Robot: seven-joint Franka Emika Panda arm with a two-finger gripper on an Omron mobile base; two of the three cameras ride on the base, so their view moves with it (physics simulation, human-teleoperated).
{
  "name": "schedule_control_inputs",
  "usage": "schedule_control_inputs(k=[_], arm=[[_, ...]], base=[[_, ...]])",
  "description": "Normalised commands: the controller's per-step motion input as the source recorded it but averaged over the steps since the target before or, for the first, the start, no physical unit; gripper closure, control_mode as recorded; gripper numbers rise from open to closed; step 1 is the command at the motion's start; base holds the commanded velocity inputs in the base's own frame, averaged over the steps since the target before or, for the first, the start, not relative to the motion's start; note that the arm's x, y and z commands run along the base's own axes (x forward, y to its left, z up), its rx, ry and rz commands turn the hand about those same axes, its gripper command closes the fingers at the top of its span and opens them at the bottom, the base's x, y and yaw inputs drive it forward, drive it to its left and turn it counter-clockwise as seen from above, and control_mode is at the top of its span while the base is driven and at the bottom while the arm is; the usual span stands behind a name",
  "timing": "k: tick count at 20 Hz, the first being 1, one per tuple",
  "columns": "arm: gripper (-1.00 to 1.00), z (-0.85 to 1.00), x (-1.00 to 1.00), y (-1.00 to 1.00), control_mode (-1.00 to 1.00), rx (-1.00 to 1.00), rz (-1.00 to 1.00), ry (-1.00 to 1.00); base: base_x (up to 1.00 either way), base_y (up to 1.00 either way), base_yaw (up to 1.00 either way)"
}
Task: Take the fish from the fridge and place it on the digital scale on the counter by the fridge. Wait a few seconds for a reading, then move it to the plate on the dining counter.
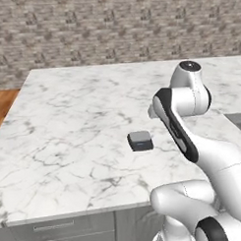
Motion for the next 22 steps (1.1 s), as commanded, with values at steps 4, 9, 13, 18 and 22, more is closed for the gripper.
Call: schedule_control_inputs(k=[4,9,13,18,22], arm=[[1.0,-0.71,0.82,0.15,-1.0,0.0,0.07,0.04],[1.0,-0.76,0.76,0.01,-1.0,0.0,0.06,0.0],[1.0,-0.68,0.61,0.0,-1.0,0.0,0.06,0.0],[1.0,-0.5,0.34,0.0,-1.0,0.0,0.04,0.0],[1.0,-0.37,0.39,0.0,-1.0,0.0,0.03,0.0]], base=[[0.0,0.0,0.0],[0.0,0.0,0.0],[0.0,0.0,0.0],[0.0,0.0,0.0],[0.0,0.0,0.0]])
